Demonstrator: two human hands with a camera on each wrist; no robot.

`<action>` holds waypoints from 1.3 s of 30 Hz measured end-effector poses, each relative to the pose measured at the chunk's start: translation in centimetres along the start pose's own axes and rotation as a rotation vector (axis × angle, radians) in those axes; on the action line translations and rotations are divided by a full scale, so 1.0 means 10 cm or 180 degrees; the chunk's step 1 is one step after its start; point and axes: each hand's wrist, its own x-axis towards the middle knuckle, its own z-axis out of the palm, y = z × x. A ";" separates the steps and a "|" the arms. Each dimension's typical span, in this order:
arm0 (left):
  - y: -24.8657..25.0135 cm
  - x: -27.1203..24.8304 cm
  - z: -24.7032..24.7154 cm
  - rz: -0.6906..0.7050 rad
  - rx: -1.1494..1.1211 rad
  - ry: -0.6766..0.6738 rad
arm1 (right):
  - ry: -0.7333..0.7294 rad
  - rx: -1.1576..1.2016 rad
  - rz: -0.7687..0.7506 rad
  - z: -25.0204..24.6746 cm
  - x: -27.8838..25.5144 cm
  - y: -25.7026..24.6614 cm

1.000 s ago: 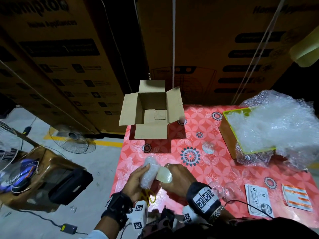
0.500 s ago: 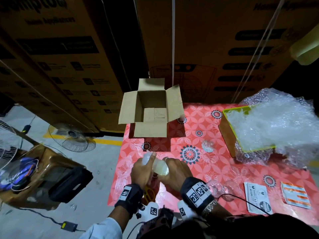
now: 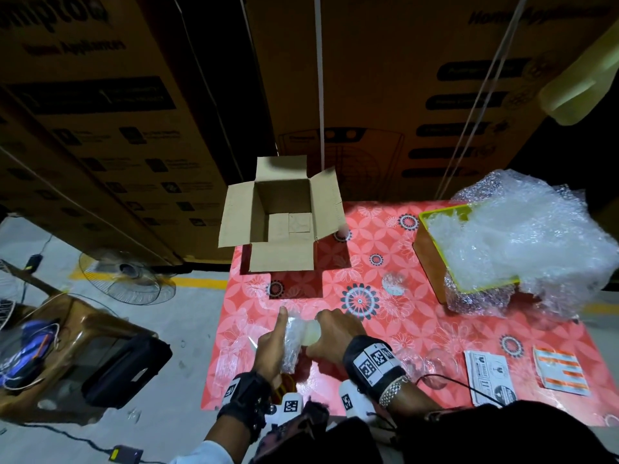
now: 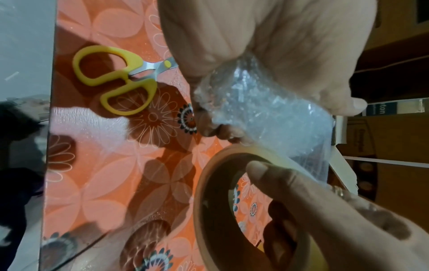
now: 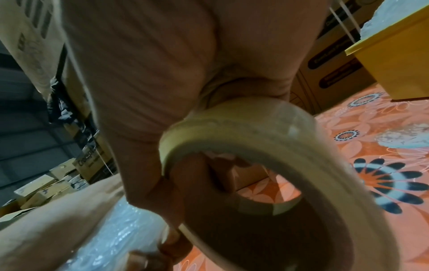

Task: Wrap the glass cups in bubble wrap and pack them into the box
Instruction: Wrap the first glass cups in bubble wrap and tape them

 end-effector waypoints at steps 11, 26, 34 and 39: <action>0.09 0.06 -0.34 -0.0175 -0.0712 -0.0423 | 0.0074 0.0742 -0.0390 0.17 0.02 0.21; 0.05 -0.02 -0.47 -0.0386 -0.0923 -0.0458 | 0.0006 0.0274 -0.0232 0.28 0.21 0.28; -0.12 0.16 -0.59 0.0110 0.0223 0.0874 | -0.0110 -0.0095 -0.0379 0.33 0.42 0.39; -0.12 0.17 -0.67 0.0254 0.0685 0.1081 | -0.0007 -0.0207 -0.0499 0.45 0.46 0.44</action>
